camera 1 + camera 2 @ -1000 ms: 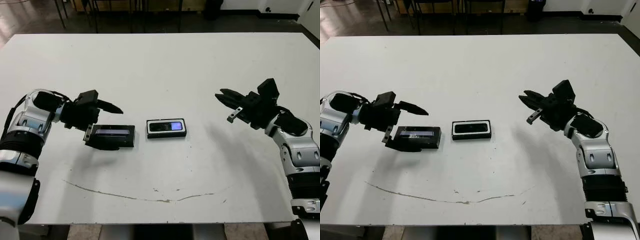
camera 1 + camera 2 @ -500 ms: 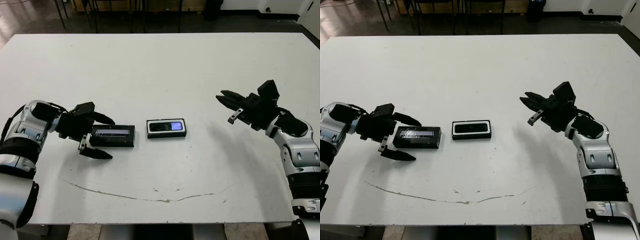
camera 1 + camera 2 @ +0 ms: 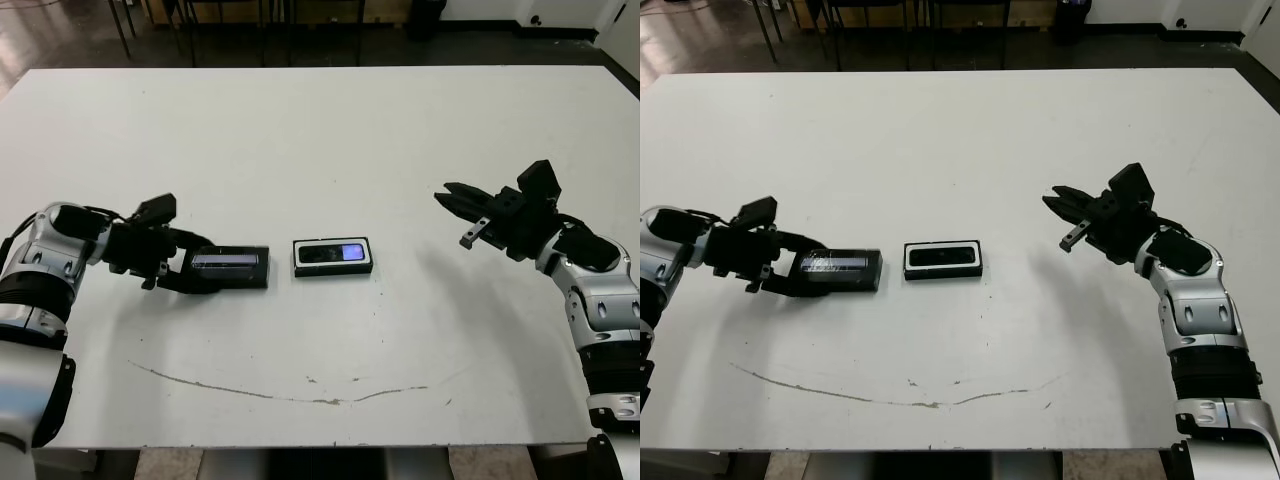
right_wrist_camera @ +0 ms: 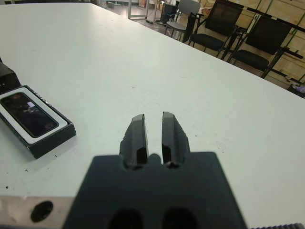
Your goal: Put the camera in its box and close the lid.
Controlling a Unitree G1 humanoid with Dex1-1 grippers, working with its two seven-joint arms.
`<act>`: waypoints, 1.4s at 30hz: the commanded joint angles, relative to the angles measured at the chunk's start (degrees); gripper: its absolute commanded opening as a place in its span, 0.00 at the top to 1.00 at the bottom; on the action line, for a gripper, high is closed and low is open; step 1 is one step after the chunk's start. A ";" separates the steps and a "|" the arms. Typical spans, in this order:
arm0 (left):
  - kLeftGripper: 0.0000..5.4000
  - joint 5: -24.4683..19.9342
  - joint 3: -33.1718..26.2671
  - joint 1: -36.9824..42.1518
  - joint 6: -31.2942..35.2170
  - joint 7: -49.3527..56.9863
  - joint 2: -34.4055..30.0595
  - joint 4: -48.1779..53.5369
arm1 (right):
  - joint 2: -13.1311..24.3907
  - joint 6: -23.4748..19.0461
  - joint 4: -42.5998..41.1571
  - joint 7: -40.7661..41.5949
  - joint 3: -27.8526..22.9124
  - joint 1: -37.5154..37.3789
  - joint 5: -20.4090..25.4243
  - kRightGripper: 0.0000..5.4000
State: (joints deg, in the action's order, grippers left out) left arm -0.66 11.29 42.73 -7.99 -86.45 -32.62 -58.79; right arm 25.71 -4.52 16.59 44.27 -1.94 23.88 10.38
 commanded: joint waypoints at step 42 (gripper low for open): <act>0.74 2.43 7.85 -8.96 16.30 22.22 3.12 40.85 | -1.84 -6.73 -8.49 -2.92 2.10 -3.95 1.03 1.00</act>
State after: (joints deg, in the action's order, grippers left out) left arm 0.33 17.51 32.97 8.33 -63.21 -29.13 -16.10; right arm 23.44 -10.46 7.96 41.68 0.15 21.08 11.43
